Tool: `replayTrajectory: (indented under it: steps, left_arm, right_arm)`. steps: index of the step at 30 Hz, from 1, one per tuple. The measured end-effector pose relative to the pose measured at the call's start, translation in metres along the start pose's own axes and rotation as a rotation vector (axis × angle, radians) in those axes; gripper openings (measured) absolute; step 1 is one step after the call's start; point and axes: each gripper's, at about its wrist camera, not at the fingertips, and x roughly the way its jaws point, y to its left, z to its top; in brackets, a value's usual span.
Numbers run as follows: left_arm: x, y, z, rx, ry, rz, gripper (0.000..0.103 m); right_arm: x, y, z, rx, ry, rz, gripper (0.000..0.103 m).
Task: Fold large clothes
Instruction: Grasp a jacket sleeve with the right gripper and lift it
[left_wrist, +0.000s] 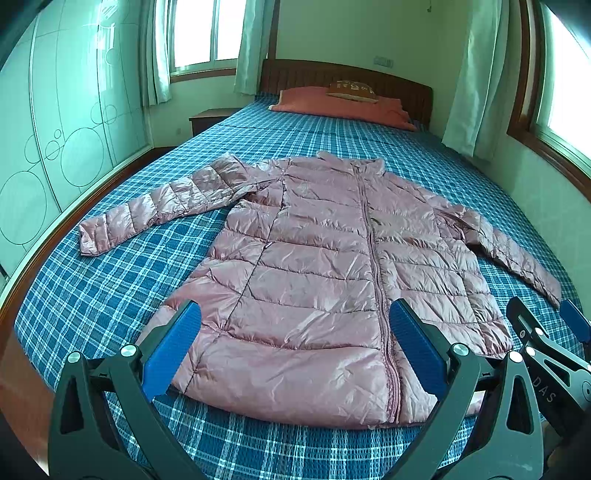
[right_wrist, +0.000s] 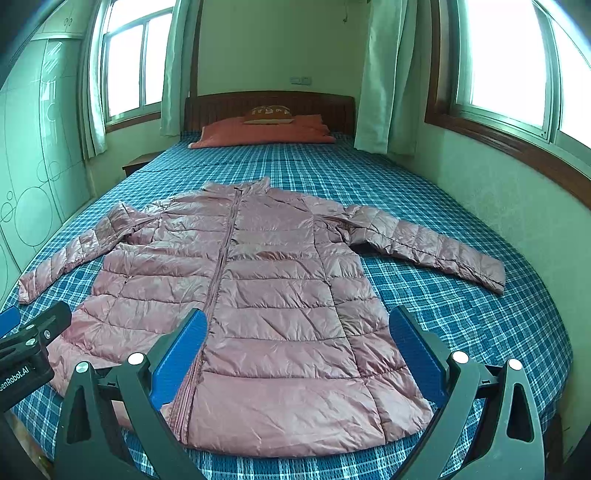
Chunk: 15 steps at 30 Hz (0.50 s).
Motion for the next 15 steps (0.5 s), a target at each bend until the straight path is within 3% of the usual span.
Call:
replayTrajectory:
  steps: [7, 12, 15]
  left_arm:
    - [0.005, 0.012, 0.0, -0.051, 0.006, -0.016, 0.101]
    - [0.036, 0.042, 0.006, -0.146, 0.098, -0.049, 0.101]
    - [0.065, 0.07, 0.011, -0.195, 0.139, 0.025, 0.101]
  right_arm:
    - [0.012, -0.002, 0.0, 0.01, 0.005, 0.011, 0.098]
    - [0.034, -0.024, 0.003, 0.082, 0.024, 0.037, 0.098]
    - [0.056, -0.047, 0.007, 0.143, 0.041, 0.047, 0.098]
